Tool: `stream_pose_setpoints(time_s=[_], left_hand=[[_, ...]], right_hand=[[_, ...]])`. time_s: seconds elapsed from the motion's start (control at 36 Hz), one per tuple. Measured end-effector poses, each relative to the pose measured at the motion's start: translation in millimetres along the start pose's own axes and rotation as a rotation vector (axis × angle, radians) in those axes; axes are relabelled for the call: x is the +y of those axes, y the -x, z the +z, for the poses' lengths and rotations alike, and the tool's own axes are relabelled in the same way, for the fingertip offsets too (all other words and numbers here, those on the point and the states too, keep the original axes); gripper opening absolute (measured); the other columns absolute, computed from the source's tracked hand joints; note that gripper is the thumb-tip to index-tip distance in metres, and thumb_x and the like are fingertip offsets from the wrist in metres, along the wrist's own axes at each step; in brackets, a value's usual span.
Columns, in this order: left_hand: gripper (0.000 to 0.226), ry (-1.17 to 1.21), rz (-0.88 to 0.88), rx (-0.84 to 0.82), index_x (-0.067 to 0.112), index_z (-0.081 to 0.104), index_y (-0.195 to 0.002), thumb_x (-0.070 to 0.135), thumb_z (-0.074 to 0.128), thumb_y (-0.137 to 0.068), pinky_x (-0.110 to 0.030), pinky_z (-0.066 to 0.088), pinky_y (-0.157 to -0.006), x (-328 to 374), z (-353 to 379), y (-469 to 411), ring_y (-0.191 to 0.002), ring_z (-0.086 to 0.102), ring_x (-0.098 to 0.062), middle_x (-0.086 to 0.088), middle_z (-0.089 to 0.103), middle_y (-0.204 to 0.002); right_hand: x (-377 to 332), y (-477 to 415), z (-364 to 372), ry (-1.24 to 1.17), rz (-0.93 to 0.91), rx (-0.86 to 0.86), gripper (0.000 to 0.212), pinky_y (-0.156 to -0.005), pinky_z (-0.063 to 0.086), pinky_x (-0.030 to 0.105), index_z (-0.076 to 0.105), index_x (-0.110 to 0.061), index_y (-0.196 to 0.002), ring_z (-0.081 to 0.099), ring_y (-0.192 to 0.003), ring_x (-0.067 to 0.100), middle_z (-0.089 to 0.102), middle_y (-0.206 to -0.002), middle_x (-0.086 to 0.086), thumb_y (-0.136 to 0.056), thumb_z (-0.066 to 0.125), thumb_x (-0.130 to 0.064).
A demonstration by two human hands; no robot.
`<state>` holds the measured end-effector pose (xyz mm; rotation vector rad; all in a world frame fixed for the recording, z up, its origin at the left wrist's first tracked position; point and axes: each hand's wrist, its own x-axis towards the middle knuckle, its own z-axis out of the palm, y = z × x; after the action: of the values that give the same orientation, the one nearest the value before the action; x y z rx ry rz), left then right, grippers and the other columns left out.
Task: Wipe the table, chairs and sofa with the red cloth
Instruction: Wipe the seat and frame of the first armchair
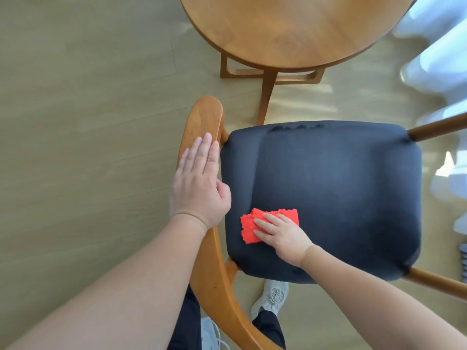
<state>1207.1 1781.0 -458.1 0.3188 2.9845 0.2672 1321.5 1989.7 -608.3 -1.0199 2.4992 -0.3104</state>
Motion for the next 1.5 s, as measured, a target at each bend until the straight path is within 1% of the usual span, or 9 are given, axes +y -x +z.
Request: stream_pose_setpoints(time_s=[0.14, 0.31, 0.42, 0.61, 0.81, 0.92, 1.22, 1.33, 1.5], left_hand=[[0.069, 0.000, 0.006, 0.001, 0.003, 0.034, -0.144, 0.022, 0.032, -0.077, -0.036, 0.013, -0.117, -0.4, -0.3, 0.6, -0.142, 0.024, -0.024, -0.012, 0.030, -0.153], [0.069, 0.004, 0.006, 0.007, 0.003, 0.035, -0.144, 0.021, 0.032, -0.077, -0.035, 0.013, -0.116, -0.6, -0.5, 0.1, -0.141, 0.025, -0.024, -0.012, 0.031, -0.152], [0.070, 0.001, 0.002, -0.004, 0.004, 0.034, -0.145, 0.023, 0.030, -0.078, -0.034, 0.013, -0.117, -0.5, -0.9, 0.3, -0.142, 0.023, -0.022, -0.010, 0.029, -0.153], [0.070, 0.002, 0.007, -0.004, 0.005, 0.033, -0.145, 0.024, 0.030, -0.078, -0.038, 0.018, -0.117, -1.0, 0.3, 1.9, -0.142, 0.024, -0.022, -0.010, 0.029, -0.153], [0.069, 0.012, 0.014, 0.012, 0.003, 0.035, -0.144, 0.021, 0.033, -0.077, -0.036, 0.015, -0.116, -0.8, 1.6, 0.4, -0.142, 0.024, -0.023, -0.011, 0.030, -0.153], [0.069, 0.000, 0.007, 0.003, 0.004, 0.034, -0.144, 0.021, 0.033, -0.078, -0.039, 0.019, -0.116, 0.3, 0.7, 0.4, -0.142, 0.024, -0.023, -0.011, 0.030, -0.153], [0.069, 0.010, 0.007, 0.019, 0.005, 0.034, -0.144, 0.022, 0.031, -0.078, -0.043, 0.025, -0.115, -0.5, 1.0, 1.3, -0.141, 0.027, -0.025, -0.011, 0.032, -0.152], [0.069, 0.014, 0.009, 0.020, 0.004, 0.035, -0.144, 0.021, 0.032, -0.077, -0.041, 0.023, -0.115, -0.4, 2.1, 0.6, -0.141, 0.026, -0.023, -0.011, 0.032, -0.152], [0.070, 0.002, 0.004, 0.009, 0.005, 0.033, -0.145, 0.022, 0.032, -0.077, -0.039, 0.019, -0.117, -1.5, 2.8, 0.7, -0.143, 0.023, -0.022, -0.009, 0.029, -0.154]], right_hand=[[28.1, -28.9, -33.7, -0.020, -0.027, 0.142, 0.057, -0.089, 0.051, 0.053, 0.071, -0.014, -0.112, 0.061, -0.109, 0.039, 0.063, -0.126, 0.012, -0.057, 0.080, -0.003], [73.7, -83.6, -78.2, -0.039, 0.173, 0.155, 0.060, -0.096, 0.044, 0.056, 0.066, -0.013, -0.121, 0.054, -0.120, 0.041, 0.057, -0.134, 0.015, -0.064, 0.071, 0.007], [95.0, -113.5, -97.4, -0.044, 0.352, 0.174, 0.058, -0.113, 0.023, 0.047, 0.045, -0.019, -0.142, 0.026, -0.141, 0.034, 0.031, -0.155, 0.009, -0.087, 0.050, -0.001], [95.1, -145.2, -95.3, 0.007, 0.554, 0.036, 0.055, -0.116, 0.017, 0.052, 0.037, -0.025, -0.144, 0.018, -0.141, 0.040, 0.025, -0.154, 0.009, -0.092, 0.044, -0.011], [38.2, -99.1, -60.2, 0.056, 0.261, 0.061, 0.048, -0.093, 0.047, 0.051, 0.065, -0.012, -0.119, 0.047, -0.122, 0.043, 0.056, -0.130, 0.013, -0.072, 0.072, -0.009], [-7.0, -54.2, -26.2, 0.104, 0.003, -0.031, 0.048, -0.092, 0.050, 0.051, 0.072, -0.017, -0.112, 0.057, -0.113, 0.038, 0.062, -0.125, 0.007, -0.065, 0.081, -0.024], [27.3, -78.0, -51.4, 0.030, -0.052, 0.117, 0.043, -0.072, 0.053, 0.050, 0.073, -0.016, -0.104, 0.061, -0.095, 0.041, 0.065, -0.115, 0.010, -0.062, 0.080, -0.008], [60.7, -105.1, -81.5, -0.008, 0.185, 0.137, 0.050, -0.080, 0.051, 0.053, 0.071, -0.014, -0.109, 0.058, -0.103, 0.045, 0.063, -0.119, 0.015, -0.063, 0.075, 0.003], [88.0, -140.5, -105.0, 0.041, 0.364, 0.141, 0.050, -0.110, 0.027, 0.047, 0.043, -0.025, -0.142, 0.030, -0.135, 0.033, 0.032, -0.152, 0.006, -0.094, 0.046, -0.012]])
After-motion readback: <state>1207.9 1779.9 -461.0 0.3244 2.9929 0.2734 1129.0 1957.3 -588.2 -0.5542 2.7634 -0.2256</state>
